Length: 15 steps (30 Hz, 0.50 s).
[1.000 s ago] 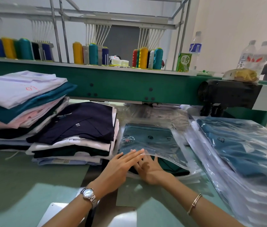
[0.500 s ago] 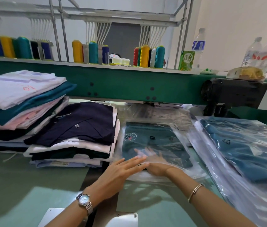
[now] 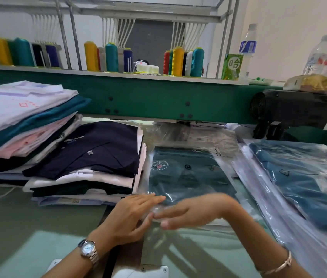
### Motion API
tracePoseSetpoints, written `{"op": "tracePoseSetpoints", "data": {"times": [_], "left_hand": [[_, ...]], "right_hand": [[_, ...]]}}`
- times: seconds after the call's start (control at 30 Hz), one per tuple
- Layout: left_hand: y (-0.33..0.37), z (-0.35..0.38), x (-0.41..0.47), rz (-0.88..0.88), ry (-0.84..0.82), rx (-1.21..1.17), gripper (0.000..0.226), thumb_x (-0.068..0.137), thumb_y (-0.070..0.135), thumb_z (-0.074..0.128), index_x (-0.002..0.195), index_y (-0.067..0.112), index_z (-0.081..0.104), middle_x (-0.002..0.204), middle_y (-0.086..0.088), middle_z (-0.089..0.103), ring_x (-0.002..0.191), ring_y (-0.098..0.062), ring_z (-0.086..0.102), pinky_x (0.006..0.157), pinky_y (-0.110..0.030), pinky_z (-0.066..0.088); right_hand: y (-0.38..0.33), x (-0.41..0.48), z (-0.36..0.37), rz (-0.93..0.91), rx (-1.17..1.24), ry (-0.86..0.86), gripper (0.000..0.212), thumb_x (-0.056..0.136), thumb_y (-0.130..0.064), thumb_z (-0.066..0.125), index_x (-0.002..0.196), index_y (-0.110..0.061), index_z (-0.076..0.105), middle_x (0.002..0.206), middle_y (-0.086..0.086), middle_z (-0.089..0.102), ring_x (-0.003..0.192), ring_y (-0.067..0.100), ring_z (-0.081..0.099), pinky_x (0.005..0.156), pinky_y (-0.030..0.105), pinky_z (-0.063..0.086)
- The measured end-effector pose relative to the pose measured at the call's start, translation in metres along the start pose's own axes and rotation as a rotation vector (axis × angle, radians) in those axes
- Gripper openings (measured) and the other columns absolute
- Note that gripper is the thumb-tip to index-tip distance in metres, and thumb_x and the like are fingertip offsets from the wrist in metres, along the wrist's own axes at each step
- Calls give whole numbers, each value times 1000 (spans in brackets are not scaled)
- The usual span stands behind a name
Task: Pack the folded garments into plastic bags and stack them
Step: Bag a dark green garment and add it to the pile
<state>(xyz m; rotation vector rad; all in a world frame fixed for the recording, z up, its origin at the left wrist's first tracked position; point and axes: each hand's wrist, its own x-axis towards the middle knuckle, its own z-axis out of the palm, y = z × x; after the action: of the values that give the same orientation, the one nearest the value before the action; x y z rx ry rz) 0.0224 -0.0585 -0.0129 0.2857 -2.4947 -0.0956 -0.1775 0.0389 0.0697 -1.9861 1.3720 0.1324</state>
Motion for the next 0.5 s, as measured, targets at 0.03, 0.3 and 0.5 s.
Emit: {"op": "tracePoseSetpoints", "data": {"times": [0.03, 0.3, 0.5], "left_hand": [[1, -2, 5, -1, 53, 17, 42, 93, 26, 42, 129, 20, 62, 119, 7, 69, 105, -9, 66, 85, -23, 50], [-14, 9, 110, -308, 214, 165, 32, 100, 31, 38, 108, 16, 66, 88, -2, 71, 75, -26, 67, 58, -38, 49], [-64, 60, 187, -618, -162, 218, 53, 104, 29, 33, 151, 7, 24, 156, -12, 30, 143, -29, 29, 115, -42, 24]], "right_hand": [[-6, -7, -12, -96, 157, -42, 51, 101, -48, 38, 145, -22, 40, 150, -6, 39, 133, 0, 38, 111, 9, 22], [49, 39, -86, -255, 977, 883, 37, 101, -24, 37, 100, -5, 69, 117, 10, 69, 105, 25, 68, 83, 30, 52], [120, 90, -100, 213, 442, 1076, 39, 101, -7, 39, 139, -6, 49, 146, 8, 46, 135, 20, 40, 112, 29, 29]]}}
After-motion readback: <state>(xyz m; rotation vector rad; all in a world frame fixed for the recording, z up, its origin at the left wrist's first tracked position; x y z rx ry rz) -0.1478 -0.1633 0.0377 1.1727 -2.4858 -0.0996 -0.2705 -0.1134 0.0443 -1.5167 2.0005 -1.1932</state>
